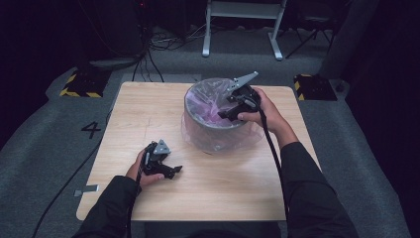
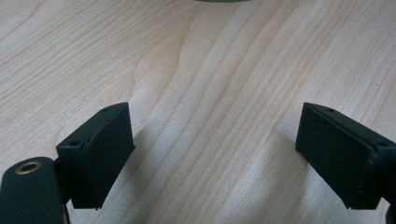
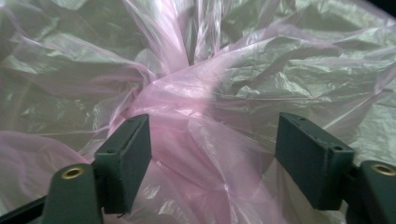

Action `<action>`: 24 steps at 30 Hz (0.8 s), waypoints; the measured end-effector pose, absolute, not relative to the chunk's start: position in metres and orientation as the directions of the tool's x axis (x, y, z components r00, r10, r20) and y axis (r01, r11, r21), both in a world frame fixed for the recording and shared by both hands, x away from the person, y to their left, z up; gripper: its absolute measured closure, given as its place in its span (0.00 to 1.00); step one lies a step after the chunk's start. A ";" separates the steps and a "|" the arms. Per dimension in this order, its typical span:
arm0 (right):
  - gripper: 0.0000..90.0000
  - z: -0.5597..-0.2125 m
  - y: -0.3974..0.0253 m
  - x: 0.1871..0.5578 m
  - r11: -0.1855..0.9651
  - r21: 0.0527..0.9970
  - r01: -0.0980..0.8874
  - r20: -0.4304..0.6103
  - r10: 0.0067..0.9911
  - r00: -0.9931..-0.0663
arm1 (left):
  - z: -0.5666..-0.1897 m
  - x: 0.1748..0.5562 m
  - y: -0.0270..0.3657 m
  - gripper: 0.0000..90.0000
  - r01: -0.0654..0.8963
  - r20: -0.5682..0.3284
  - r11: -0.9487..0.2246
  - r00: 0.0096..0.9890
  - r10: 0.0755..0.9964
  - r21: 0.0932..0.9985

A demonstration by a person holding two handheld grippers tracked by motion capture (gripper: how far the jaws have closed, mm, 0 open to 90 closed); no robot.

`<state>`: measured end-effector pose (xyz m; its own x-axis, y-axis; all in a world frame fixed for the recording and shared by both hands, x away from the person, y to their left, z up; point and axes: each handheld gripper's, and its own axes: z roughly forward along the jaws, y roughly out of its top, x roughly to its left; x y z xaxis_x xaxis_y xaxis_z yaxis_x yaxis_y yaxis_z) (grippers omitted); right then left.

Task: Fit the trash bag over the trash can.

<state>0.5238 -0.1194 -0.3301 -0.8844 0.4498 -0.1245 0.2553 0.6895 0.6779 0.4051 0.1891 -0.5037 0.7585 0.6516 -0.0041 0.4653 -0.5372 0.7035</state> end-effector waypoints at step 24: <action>0.27 -0.329 -0.115 0.535 0.718 0.618 0.321 -0.129 0.496 -0.859 | -0.504 0.405 0.189 0.12 0.465 -0.004 -0.537 0.759 0.652 0.704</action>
